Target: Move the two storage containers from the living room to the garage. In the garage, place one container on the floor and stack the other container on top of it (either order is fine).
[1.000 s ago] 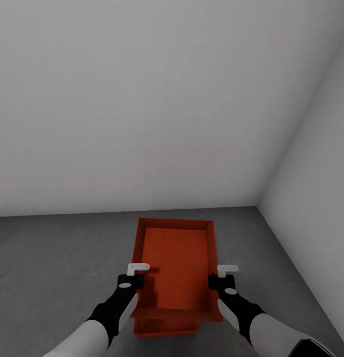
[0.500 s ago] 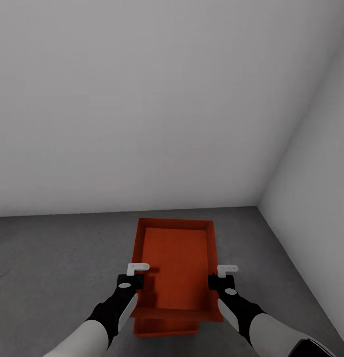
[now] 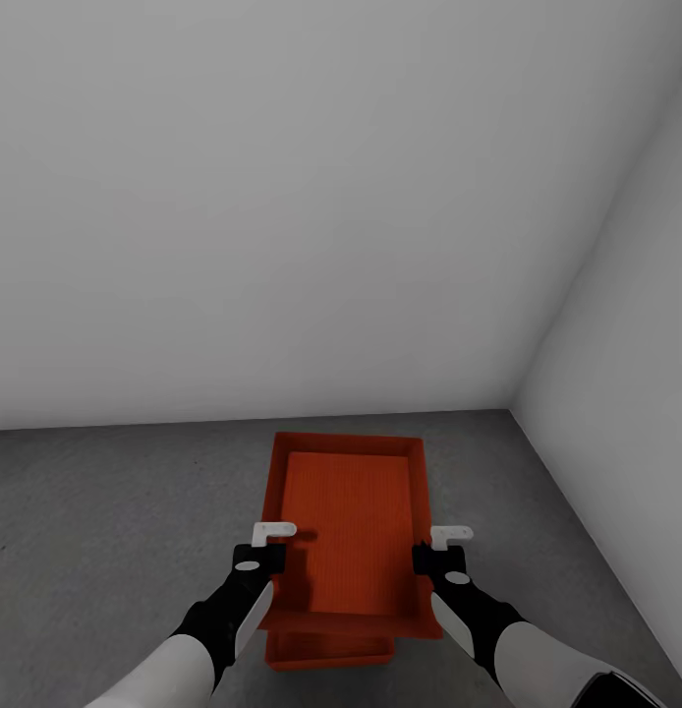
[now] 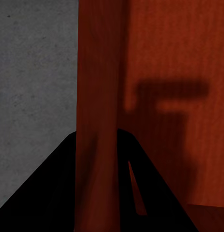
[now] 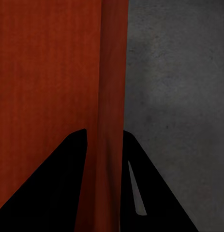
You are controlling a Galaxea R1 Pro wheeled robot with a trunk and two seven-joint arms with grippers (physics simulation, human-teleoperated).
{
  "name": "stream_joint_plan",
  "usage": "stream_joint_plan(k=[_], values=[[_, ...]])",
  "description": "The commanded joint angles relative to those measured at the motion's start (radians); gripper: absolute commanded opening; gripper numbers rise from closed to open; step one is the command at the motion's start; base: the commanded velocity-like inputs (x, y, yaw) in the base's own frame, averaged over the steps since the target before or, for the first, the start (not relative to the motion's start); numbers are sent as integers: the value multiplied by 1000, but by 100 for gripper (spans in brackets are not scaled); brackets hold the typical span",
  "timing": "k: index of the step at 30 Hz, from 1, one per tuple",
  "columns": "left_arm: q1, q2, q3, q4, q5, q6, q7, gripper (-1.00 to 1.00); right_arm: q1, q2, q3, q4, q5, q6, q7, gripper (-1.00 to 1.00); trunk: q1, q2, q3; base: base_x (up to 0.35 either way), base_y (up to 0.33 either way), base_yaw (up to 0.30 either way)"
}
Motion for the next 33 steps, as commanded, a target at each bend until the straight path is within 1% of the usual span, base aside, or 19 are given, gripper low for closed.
stream_joint_plan(k=[1, 9, 20, 33], values=[[0, 2, -13, 5, 19, 53, 14, -100, -2, -3, -14, -2, 12, -7, -32, -100, 1, -2, -2, 0, 0, 0], [0, 2, -13, 5, 20, 53, 14, -100, -2, -2, -14, -2, 11, -7, -32, -100, 1, -2, -2, 0, 0, 13], [0, 1, -13, 5, 20, 53, 14, -100, -2, -2, -14, -2, 11, -7, -32, -100, 1, -2, -2, 0, 0, 203], [0, 1, -13, 5, 20, 53, 14, -100, -2, -2, -14, -2, 12, -7, -32, -100, 1, -2, -2, 0, 0, 12]])
